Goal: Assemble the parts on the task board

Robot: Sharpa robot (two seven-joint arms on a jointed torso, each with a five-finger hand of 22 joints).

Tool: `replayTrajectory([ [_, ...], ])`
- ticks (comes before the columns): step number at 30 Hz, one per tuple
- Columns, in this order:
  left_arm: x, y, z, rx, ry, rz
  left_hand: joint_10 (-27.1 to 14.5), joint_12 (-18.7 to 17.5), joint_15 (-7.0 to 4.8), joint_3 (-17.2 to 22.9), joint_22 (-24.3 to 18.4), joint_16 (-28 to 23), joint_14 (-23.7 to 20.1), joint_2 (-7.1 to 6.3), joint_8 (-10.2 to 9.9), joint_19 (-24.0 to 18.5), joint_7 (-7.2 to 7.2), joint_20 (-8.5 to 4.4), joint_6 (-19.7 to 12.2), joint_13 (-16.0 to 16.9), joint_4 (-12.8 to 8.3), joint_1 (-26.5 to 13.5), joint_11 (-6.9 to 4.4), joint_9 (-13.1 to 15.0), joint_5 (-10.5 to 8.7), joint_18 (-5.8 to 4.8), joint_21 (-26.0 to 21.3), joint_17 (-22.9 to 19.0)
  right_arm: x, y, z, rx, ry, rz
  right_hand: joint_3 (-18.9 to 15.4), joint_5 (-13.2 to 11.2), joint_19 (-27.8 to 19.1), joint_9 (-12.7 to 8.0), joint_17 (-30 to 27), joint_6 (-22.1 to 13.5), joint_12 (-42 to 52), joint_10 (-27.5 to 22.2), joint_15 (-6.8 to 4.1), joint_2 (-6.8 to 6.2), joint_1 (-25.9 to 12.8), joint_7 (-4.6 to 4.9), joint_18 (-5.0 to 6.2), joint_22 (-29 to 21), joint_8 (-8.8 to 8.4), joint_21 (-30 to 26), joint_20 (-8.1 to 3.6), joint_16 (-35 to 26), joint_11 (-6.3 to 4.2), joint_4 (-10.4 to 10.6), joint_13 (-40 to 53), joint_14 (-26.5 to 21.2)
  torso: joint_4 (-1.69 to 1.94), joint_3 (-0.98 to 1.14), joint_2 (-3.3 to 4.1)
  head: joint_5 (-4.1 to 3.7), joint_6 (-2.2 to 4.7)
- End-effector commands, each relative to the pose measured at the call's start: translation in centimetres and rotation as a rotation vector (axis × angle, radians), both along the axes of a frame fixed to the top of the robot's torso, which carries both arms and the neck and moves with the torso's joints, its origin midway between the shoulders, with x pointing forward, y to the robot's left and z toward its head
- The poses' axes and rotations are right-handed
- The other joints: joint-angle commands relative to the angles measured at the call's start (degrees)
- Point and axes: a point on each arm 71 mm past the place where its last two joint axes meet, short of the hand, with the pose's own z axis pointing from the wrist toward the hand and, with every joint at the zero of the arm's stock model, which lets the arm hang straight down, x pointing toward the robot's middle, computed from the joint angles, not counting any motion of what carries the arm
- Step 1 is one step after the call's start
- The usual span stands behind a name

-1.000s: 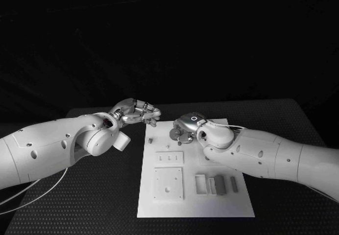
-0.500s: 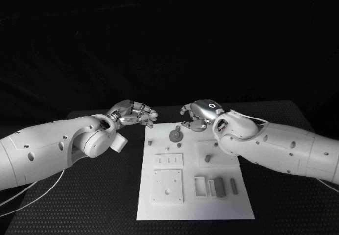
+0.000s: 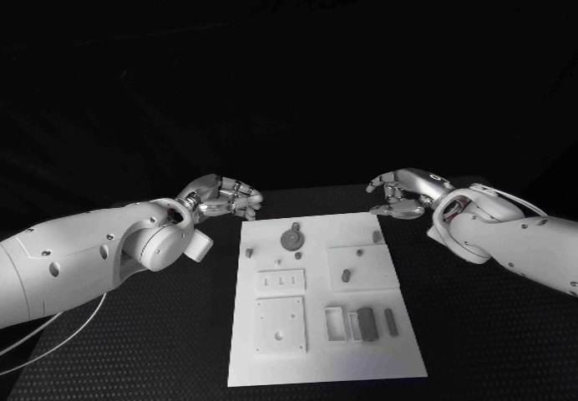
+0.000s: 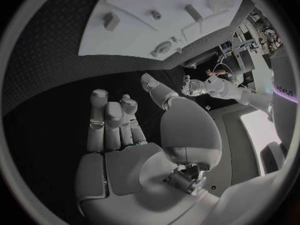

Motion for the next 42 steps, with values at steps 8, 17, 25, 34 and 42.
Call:
replayTrajectory([
  [8,0.2,0.1,0.1,-0.012,-0.011,-0.010,0.65,-0.08,-0.09,0.36,0.18,-0.27,0.45,-0.01,0.06,0.17,-0.28,0.35,0.51,0.34,0.13,-0.04,-0.11,0.19,0.01,0.62,-0.23,0.24,0.3,-2.9,-3.3,-0.017,0.096,0.013,-0.16,0.07,-1.05,-0.20,-0.03,1.57,-0.04,-5.25,-0.32,-0.81,1.63,2.36,1.70,0.98,-0.10,-0.46,0.69,-0.54,1.84,-0.59,-0.28,-1.16,-1.02,0.89,-0.63,0.10,-0.22],
  [17,0.4,0.1,0.0,-0.010,-0.010,-0.008,0.57,-0.17,-0.06,0.34,0.20,-0.37,0.40,-0.02,0.00,0.12,-0.28,0.37,0.44,0.38,0.14,-0.01,-0.09,0.19,0.01,0.60,-0.28,0.28,0.6,-2.2,-5.7,-0.027,0.136,0.027,-0.45,0.09,-1.92,-0.85,-0.12,-1.61,-0.21,-6.11,-0.38,-1.70,2.01,2.29,1.70,0.94,-1.20,-0.80,1.28,-0.76,1.79,0.00,-0.62,-2.08,-1.00,0.83,-0.53,0.06,-0.49],
  [25,0.4,0.1,0.0,-0.009,-0.007,-0.009,0.55,-0.21,-0.06,0.34,0.21,-0.40,0.39,0.02,-0.02,0.12,-0.26,0.38,0.42,0.40,0.15,-0.01,-0.07,0.20,0.01,0.59,-0.29,0.30,0.7,-1.8,-6.7,-0.032,0.157,0.029,-0.52,0.07,-2.05,-0.72,-0.10,-1.24,-0.15,-6.24,-0.28,-1.46,2.09,2.47,1.70,0.97,-0.80,-0.82,1.36,-0.72,1.93,0.22,-0.66,-2.21,-0.75,0.62,-0.46,-0.04,-0.71],
  [34,0.4,0.1,0.0,-0.008,-0.004,-0.007,0.52,-0.26,-0.05,0.34,0.23,-0.46,0.39,0.04,-0.06,0.11,-0.17,0.38,0.38,0.43,0.14,0.00,-0.06,0.20,0.01,0.59,-0.31,0.34,0.6,-1.4,-7.7,-0.036,0.188,0.038,-0.76,0.06,-2.03,-0.52,-0.03,-0.56,0.12,-6.28,-0.03,-0.86,2.16,2.75,1.70,1.03,-0.13,-0.65,1.38,-0.46,2.19,0.42,-0.67,-2.21,-0.72,0.66,-0.41,0.12,-1.20],
  [42,0.4,0.2,0.0,-0.007,-0.005,-0.004,0.51,-0.28,-0.05,0.34,0.25,-0.48,0.39,0.05,-0.07,0.11,-0.15,0.37,0.37,0.45,0.14,0.03,-0.05,0.21,0.01,0.59,-0.32,0.36,0.5,-1.3,-8.0,-0.038,0.197,0.042,-1.00,0.07,-2.00,-0.36,0.02,0.12,0.34,-6.26,0.11,-0.47,2.21,2.91,1.70,1.05,0.43,-0.51,1.37,-0.27,2.34,0.40,-0.69,-2.17,-0.86,0.64,-0.40,0.27,-1.61],
])
